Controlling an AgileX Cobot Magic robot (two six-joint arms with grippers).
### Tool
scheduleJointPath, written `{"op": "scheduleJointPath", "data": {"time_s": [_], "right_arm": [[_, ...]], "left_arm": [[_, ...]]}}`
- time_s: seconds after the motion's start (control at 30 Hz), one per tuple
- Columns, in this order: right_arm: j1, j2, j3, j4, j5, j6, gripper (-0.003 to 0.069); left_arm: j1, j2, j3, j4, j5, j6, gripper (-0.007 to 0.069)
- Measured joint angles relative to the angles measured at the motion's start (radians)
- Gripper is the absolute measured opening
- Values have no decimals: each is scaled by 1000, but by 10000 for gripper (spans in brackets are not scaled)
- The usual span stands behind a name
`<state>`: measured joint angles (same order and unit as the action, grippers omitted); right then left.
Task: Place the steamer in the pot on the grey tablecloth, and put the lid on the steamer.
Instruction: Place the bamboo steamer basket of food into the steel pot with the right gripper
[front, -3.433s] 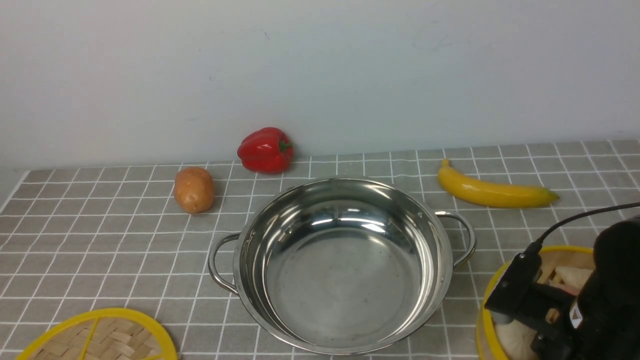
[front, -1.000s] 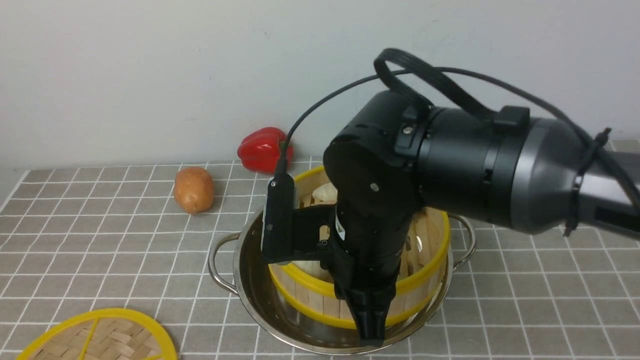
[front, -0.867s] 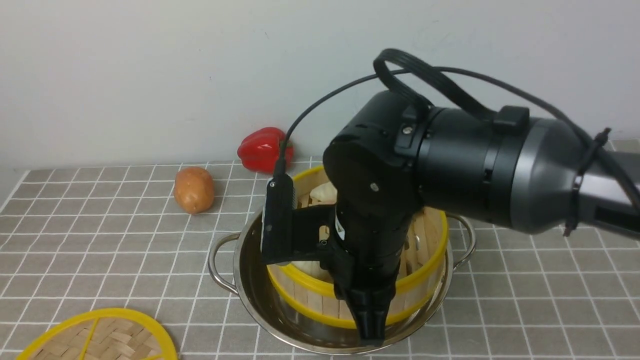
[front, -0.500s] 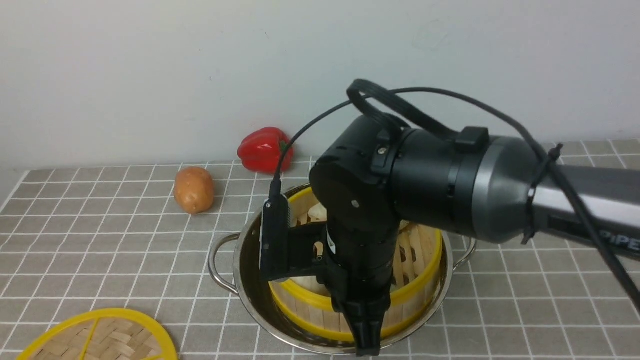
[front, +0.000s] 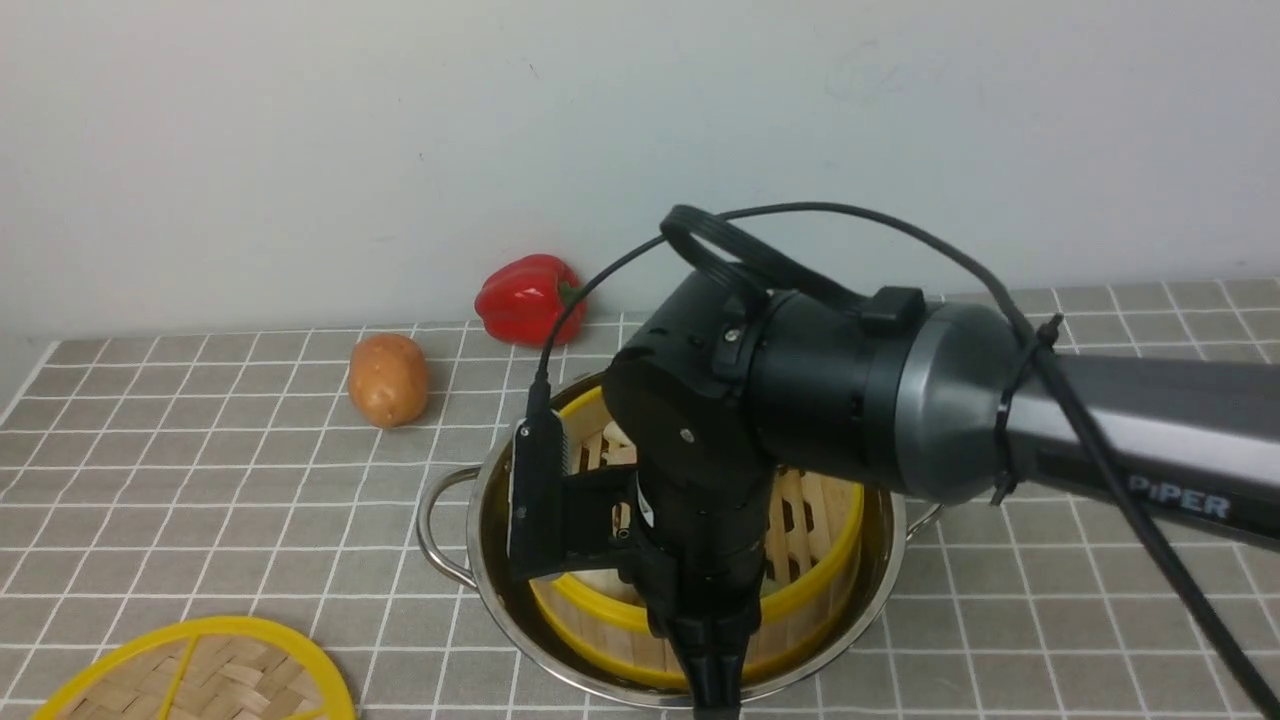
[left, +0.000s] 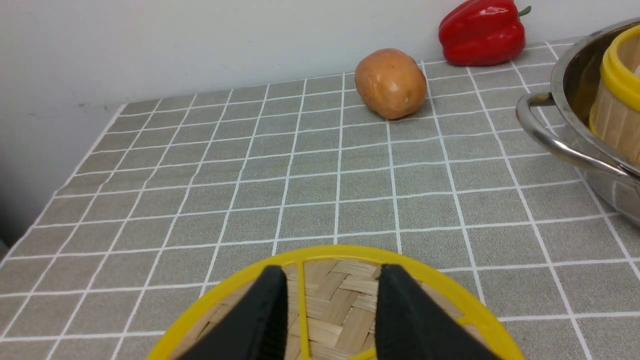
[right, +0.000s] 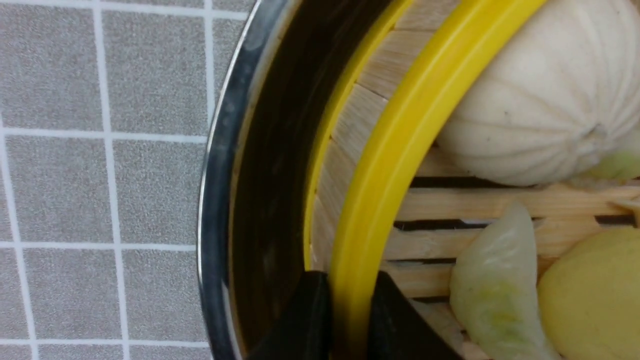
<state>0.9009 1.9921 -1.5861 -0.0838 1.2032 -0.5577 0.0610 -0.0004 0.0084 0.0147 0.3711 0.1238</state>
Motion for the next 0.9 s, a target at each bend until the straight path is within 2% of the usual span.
{"op": "scheduleJointPath", "data": {"time_s": [0.37, 0.47, 0.57, 0.67, 0.8, 0.9], "right_arm": [[0, 12, 0, 3, 12, -2, 92], [0, 12, 0, 17, 22, -4, 125], [0, 12, -3, 23, 26, -9, 219], [0, 11, -8, 22, 26, -9, 379], [0, 11, -7, 9, 26, -1, 468], [0, 11, -7, -7, 16, 0, 488]], "left_arm": [[0, 0, 0, 0, 0, 0, 243], [0, 0, 0, 0, 0, 0, 243], [0, 0, 0, 0, 0, 0, 243], [0, 0, 0, 0, 0, 0, 243], [0, 0, 0, 0, 0, 0, 243], [0, 0, 0, 0, 0, 0, 243]]}}
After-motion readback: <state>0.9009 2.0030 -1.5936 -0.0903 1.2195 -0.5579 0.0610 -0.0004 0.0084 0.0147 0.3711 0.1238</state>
